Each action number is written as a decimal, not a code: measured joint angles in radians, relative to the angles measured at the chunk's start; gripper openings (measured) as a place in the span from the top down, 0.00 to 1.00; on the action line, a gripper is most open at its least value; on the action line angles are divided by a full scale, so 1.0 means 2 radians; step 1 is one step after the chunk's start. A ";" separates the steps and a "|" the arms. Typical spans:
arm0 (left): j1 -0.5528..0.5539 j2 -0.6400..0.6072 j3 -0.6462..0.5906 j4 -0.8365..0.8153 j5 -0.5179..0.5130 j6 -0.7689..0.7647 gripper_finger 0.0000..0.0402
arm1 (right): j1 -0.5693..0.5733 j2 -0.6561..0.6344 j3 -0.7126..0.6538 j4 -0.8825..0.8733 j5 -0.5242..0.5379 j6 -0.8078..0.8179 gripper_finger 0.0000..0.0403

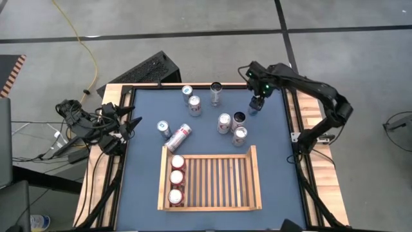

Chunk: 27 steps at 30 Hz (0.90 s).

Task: Place canned beverage on shelf
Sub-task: Put the bottom blue soda can on the shelf

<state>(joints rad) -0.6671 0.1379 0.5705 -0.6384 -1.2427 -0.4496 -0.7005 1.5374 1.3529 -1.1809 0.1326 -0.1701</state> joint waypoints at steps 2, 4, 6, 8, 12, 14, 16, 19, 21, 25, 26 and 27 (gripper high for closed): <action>0.000 0.000 0.000 0.000 0.000 -0.001 0.13 | -0.005 0.008 0.000 0.000 -0.002 -0.002 0.29; 0.000 0.000 0.000 0.000 0.000 -0.002 0.13 | -0.006 0.018 0.000 -0.001 -0.009 -0.004 0.29; 0.000 0.000 0.000 0.000 0.000 -0.002 0.13 | -0.008 0.028 0.000 -0.002 -0.020 -0.011 0.29; 0.000 0.000 0.000 0.000 -0.001 -0.002 0.13 | -0.007 0.038 0.000 -0.003 -0.022 -0.017 0.29; 0.000 0.000 0.000 0.000 -0.011 -0.002 0.13 | -0.007 0.054 0.000 -0.016 -0.024 -0.017 0.33; 0.000 0.000 0.000 0.000 -0.012 -0.002 0.13 | -0.008 0.059 0.000 -0.022 -0.024 -0.019 0.38; 0.000 0.000 0.000 0.000 -0.012 -0.002 0.13 | -0.007 0.060 0.000 -0.024 -0.024 -0.019 0.45; 0.000 0.000 0.000 0.000 -0.012 -0.002 0.13 | -0.004 0.059 0.000 -0.025 -0.024 -0.021 0.58; 0.000 0.000 0.000 0.000 -0.013 -0.002 0.13 | -0.004 0.056 0.000 -0.025 -0.022 -0.021 0.58; 0.000 0.000 0.000 0.000 -0.013 -0.002 0.13 | -0.001 0.050 -0.001 -0.027 -0.024 -0.020 0.58; 0.000 0.000 0.000 0.000 -0.013 -0.002 0.13 | 0.000 0.047 -0.001 -0.029 -0.023 -0.020 0.58; 0.000 0.000 0.000 0.000 -0.013 -0.002 0.13 | 0.001 0.043 -0.001 -0.032 -0.022 -0.019 0.58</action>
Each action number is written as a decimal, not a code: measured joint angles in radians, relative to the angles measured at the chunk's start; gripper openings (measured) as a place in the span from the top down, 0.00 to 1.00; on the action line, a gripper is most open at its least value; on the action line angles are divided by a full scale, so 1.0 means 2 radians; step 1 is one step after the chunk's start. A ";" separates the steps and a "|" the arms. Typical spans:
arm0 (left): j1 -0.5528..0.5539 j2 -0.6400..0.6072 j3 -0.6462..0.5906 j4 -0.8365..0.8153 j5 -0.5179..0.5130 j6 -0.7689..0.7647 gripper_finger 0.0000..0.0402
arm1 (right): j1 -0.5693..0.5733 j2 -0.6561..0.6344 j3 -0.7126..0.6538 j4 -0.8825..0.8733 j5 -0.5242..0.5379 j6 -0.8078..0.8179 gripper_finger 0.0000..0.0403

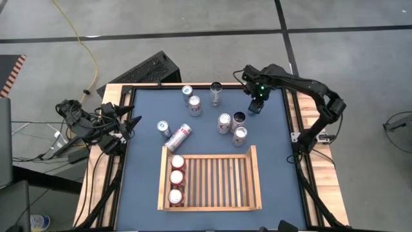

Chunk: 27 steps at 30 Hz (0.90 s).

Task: Place canned beverage on shelf
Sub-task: Put the bottom blue soda can on the shelf

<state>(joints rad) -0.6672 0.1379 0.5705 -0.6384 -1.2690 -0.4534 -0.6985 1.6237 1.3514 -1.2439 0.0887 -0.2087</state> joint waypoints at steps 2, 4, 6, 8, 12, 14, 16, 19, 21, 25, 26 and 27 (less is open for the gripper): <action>0.000 0.000 0.000 0.000 0.000 0.000 0.13 | 0.004 -0.008 0.000 -0.008 0.002 0.003 0.58; 0.000 0.000 0.000 0.000 0.000 0.000 0.13 | 0.009 -0.017 0.003 -0.019 0.003 0.007 0.58; 0.000 0.000 0.000 0.000 0.000 0.000 0.13 | 0.013 -0.026 0.017 -0.035 0.014 0.016 0.58; 0.000 0.000 0.000 0.000 0.000 0.000 0.13 | 0.019 -0.034 0.041 -0.049 0.032 0.027 0.58; 0.000 0.000 0.000 0.000 0.000 0.000 0.13 | 0.035 -0.042 0.110 -0.065 0.048 0.049 0.58; 0.000 0.000 0.000 0.000 0.001 0.000 0.13 | 0.046 -0.042 0.153 -0.074 0.050 0.060 0.58; 0.000 0.000 0.000 0.000 0.001 0.002 0.13 | 0.058 -0.041 0.189 -0.083 0.050 0.065 0.58; 0.000 0.000 0.000 0.000 0.003 0.006 0.13 | 0.090 -0.041 0.231 -0.077 0.051 0.071 0.58; 0.000 0.000 0.000 0.000 0.003 0.006 0.13 | 0.117 -0.041 0.254 -0.065 0.054 0.079 0.58; 0.000 0.000 0.000 0.000 0.003 0.006 0.13 | 0.178 -0.038 0.282 -0.049 0.057 0.091 0.58; 0.000 0.000 0.000 0.000 0.003 0.006 0.13 | 0.197 -0.033 0.286 -0.050 0.063 0.091 0.58; 0.000 0.000 0.000 0.000 0.003 0.006 0.13 | 0.214 -0.027 0.288 -0.049 0.070 0.092 0.58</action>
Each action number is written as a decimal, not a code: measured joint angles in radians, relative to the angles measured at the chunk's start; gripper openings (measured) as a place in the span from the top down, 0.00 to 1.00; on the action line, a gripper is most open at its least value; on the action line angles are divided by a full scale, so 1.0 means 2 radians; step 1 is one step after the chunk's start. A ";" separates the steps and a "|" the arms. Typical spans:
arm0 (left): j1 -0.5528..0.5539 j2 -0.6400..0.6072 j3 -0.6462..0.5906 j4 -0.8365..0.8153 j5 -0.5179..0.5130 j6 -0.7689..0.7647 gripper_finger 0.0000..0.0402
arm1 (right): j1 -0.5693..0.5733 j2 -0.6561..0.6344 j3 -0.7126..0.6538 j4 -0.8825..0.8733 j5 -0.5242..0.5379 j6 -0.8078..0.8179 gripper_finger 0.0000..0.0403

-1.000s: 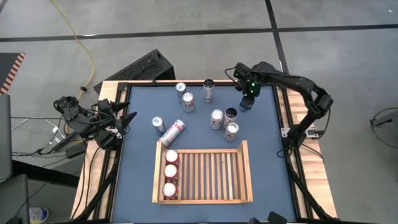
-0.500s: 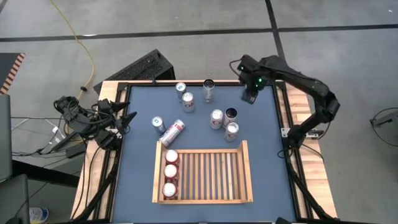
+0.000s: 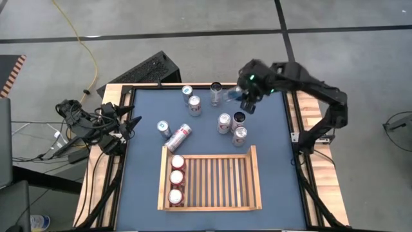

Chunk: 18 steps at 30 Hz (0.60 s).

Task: Place canned beverage on shelf
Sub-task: Put the bottom blue soda can on the shelf

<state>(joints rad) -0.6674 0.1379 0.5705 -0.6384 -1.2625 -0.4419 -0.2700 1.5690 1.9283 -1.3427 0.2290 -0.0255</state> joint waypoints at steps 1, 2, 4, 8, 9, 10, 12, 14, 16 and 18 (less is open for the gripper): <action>0.000 0.000 0.000 0.000 0.000 0.000 0.13 | 0.014 0.007 0.001 0.001 0.008 0.000 0.58; 0.000 0.000 0.000 0.000 0.000 0.000 0.13 | 0.030 0.018 0.003 0.001 0.014 0.000 0.58; 0.000 0.000 0.000 0.000 0.000 0.000 0.13 | 0.063 0.043 0.013 0.004 0.020 0.000 0.58; 0.000 0.000 0.000 0.000 0.000 0.000 0.13 | 0.112 0.105 0.054 0.003 0.019 -0.001 0.58; 0.000 0.000 0.000 0.000 0.000 0.000 0.13 | 0.122 0.123 0.068 0.002 0.018 -0.004 0.58; 0.000 0.000 0.000 0.000 0.000 0.000 0.13 | 0.131 0.142 0.085 0.000 0.016 -0.011 0.58; 0.000 0.000 0.000 0.000 0.002 0.000 0.13 | 0.151 0.180 0.128 -0.016 0.016 -0.026 0.58; 0.000 0.000 0.000 0.000 0.010 0.000 0.13 | 0.165 0.218 0.178 -0.043 0.016 -0.029 0.58; 0.000 0.000 0.000 0.000 0.014 0.000 0.13 | 0.176 0.253 0.216 -0.069 0.016 -0.028 0.58; 0.000 0.000 0.000 0.000 0.014 0.000 0.13 | 0.187 0.254 0.192 -0.055 0.010 -0.033 0.58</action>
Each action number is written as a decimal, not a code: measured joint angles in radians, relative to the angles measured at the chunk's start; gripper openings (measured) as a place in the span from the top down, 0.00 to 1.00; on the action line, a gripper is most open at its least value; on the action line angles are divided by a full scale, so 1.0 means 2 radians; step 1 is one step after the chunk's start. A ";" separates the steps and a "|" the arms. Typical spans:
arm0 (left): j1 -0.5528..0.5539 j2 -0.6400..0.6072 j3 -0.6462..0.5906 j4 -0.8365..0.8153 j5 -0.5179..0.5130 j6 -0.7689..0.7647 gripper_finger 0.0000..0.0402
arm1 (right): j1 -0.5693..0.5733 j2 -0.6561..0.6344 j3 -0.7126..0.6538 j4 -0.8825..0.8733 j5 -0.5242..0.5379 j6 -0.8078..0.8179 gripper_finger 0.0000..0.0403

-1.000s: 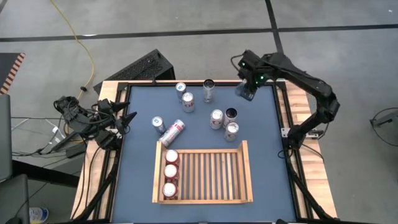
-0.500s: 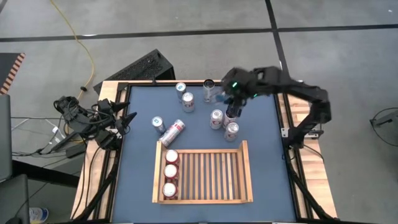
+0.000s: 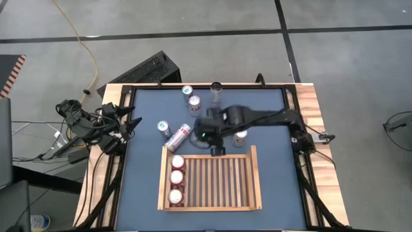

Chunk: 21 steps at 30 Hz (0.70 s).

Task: Place canned beverage on shelf
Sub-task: Put the bottom blue soda can on the shelf

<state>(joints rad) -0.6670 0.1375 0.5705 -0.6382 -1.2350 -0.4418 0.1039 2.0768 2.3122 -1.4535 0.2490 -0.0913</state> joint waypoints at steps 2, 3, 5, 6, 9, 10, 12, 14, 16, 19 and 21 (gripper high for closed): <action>0.000 0.000 0.000 0.000 0.000 0.000 0.13 | 0.004 0.010 -0.009 -0.009 -0.024 -0.004 0.58; 0.000 0.000 0.000 0.000 0.000 0.000 0.13 | 0.006 0.013 -0.010 -0.017 -0.029 0.002 0.58; 0.000 0.000 0.000 0.000 0.000 0.000 0.13 | 0.009 0.018 -0.010 -0.019 -0.034 0.013 0.58; 0.000 0.000 0.000 0.000 0.000 -0.002 0.13 | 0.009 0.021 -0.009 -0.013 -0.036 0.014 0.58; 0.000 0.000 0.000 0.000 0.000 -0.004 0.13 | 0.011 0.027 -0.010 -0.006 -0.048 0.016 0.58; 0.000 0.000 0.000 0.000 0.000 -0.004 0.13 | 0.012 0.029 -0.010 0.000 -0.050 0.015 0.58; 0.000 0.000 0.000 0.000 0.001 -0.005 0.13 | 0.013 0.031 -0.009 0.013 -0.072 0.012 0.58; 0.000 0.000 0.000 0.000 0.000 -0.006 0.13 | 0.016 0.035 -0.009 0.018 -0.082 0.011 0.58; 0.000 0.000 0.000 0.000 0.001 -0.007 0.13 | 0.018 0.042 -0.009 0.019 -0.087 0.008 0.58; 0.000 0.000 0.000 0.000 0.001 -0.007 0.13 | 0.021 0.050 -0.010 0.021 -0.092 0.007 0.58; 0.000 0.000 0.000 0.000 0.001 -0.007 0.13 | 0.020 0.052 -0.010 0.023 -0.098 0.006 0.58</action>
<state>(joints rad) -0.6673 0.1375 0.5709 -0.6388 -1.2334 -0.4565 0.1448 2.1803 2.2929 -1.4082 0.0539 -0.0788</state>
